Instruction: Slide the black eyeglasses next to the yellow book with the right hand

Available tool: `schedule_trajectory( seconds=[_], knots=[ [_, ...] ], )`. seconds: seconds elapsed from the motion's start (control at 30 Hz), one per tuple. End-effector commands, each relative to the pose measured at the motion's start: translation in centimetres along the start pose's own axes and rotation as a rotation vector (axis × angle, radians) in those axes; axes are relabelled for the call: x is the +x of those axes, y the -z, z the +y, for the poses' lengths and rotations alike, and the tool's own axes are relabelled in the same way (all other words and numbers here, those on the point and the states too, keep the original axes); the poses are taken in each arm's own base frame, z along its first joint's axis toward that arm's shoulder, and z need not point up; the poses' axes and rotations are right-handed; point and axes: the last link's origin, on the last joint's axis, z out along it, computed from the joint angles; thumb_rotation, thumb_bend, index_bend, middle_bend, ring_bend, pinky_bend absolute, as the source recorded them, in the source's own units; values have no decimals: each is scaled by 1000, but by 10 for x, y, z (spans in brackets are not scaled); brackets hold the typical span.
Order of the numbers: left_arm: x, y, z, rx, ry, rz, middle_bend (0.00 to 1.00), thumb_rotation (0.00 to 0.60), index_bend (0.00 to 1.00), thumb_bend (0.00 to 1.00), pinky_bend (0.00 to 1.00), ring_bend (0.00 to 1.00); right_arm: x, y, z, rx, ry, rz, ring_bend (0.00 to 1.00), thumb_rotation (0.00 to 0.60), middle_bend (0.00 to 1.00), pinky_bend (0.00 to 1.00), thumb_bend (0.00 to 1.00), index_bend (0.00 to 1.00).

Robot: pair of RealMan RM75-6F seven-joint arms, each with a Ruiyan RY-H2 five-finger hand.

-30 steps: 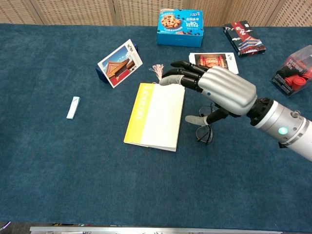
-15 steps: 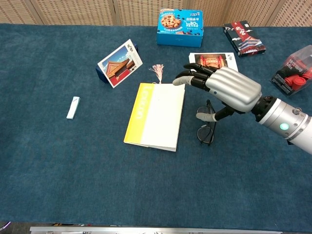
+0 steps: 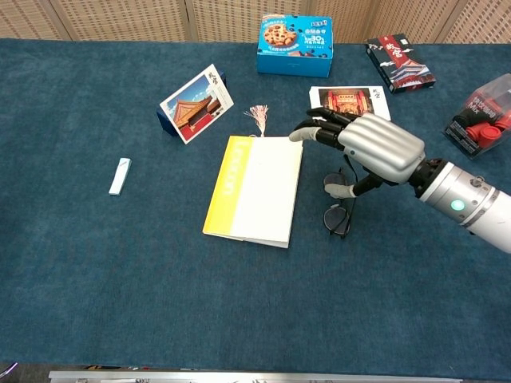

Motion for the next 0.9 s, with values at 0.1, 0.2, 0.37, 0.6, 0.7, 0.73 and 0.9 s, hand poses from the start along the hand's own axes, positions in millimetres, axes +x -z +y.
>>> schedule_trajectory(
  seconds=[0.1,0.2,0.37,0.6,0.7,0.73,0.9],
  knots=[
    [0,0,0,1,0,-1,520,600,463,280,560,463,-6,1,4,-13,-3,-6,49,600,183,213,203,190],
    [0,1,-1,3,0,-2,520,600,463,280,560,463,-9,2,7,-20,-2,-11,49,600,183,213,203,190],
    [-1,1,-2,6,2,-4,520,600,463,279,560,463,-13,3,10,-31,-2,-17,49,600,183,213,204,190],
    [-1,2,-3,9,4,-5,520,600,463,280,560,462,-18,3,14,-44,-3,-25,49,600,183,213,203,190],
    [-2,2,-3,10,4,-7,520,600,463,280,560,463,-20,3,15,-47,-5,-26,49,600,183,213,204,190],
    [-2,2,-3,10,4,-7,520,600,463,280,560,462,-20,2,15,-48,-5,-24,49,600,183,213,204,190],
    [-3,2,-3,10,5,-7,520,600,463,279,560,463,-18,0,14,-46,-13,-8,49,600,183,213,204,190]
  ],
)
